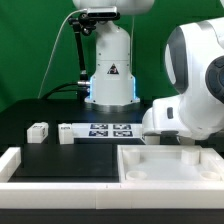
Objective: Assemble one leg
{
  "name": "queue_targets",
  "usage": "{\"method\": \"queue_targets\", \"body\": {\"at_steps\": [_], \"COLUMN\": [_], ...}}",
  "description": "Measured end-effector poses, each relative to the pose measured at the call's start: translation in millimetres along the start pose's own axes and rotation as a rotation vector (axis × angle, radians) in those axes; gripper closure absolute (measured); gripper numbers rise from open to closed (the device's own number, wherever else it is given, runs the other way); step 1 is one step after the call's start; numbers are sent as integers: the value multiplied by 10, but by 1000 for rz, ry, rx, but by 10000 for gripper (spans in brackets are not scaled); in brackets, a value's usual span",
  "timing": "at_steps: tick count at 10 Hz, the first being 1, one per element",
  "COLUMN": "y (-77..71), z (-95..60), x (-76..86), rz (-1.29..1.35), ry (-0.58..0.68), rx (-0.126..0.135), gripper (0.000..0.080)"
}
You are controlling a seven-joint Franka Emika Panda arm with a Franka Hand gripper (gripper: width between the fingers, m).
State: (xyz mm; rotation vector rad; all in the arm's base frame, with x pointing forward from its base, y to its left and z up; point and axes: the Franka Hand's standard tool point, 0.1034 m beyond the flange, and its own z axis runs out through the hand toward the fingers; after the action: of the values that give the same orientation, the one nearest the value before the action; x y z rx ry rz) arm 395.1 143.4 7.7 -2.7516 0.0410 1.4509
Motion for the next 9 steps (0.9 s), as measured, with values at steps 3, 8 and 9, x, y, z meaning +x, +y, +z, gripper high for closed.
{"method": "queue_targets", "body": {"at_steps": [3,8,9], "y": [-4,2,2], "z": [70,69,69], "x": [-14,-10,-10], "rz": [2,1,1], "ry": [-9,-8,-8], "rx": [-5,-4,-4], "gripper": [150,508,508]}}
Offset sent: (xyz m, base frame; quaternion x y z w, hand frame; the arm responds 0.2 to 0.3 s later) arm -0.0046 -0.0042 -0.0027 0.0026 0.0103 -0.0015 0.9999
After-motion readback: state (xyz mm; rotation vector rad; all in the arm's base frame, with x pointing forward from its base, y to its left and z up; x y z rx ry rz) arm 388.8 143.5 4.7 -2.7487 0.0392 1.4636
